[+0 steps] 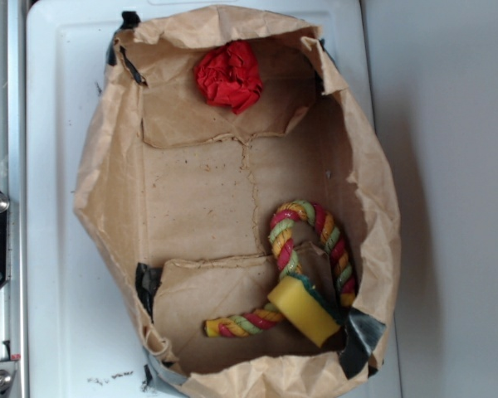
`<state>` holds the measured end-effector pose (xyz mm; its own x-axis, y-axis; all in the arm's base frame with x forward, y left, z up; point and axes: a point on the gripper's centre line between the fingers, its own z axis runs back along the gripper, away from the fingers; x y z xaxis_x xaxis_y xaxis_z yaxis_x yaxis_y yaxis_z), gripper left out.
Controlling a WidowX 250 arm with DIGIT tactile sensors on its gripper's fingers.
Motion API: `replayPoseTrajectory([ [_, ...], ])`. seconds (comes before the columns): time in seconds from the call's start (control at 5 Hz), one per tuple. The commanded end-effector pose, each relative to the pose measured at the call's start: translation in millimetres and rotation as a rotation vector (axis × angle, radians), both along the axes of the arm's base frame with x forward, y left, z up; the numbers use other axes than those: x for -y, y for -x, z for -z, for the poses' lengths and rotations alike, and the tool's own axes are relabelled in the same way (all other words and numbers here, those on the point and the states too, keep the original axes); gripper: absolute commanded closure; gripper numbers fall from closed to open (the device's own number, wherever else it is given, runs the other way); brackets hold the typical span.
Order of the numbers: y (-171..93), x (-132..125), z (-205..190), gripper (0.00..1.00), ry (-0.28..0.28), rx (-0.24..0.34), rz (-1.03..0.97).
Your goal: Grab the red paper.
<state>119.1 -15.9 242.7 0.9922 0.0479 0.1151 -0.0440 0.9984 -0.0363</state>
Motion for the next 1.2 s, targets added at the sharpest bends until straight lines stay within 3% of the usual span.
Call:
replayPoseTrajectory([
  [0.0,0.0,0.0,0.0,0.0,0.0,0.0,0.0],
  [0.2,-28.4,-12.6,4.3,0.0,-0.014,0.003,-0.055],
  [1.0,-101.0,-48.2,17.9,0.0,-0.064,0.03,-0.195],
])
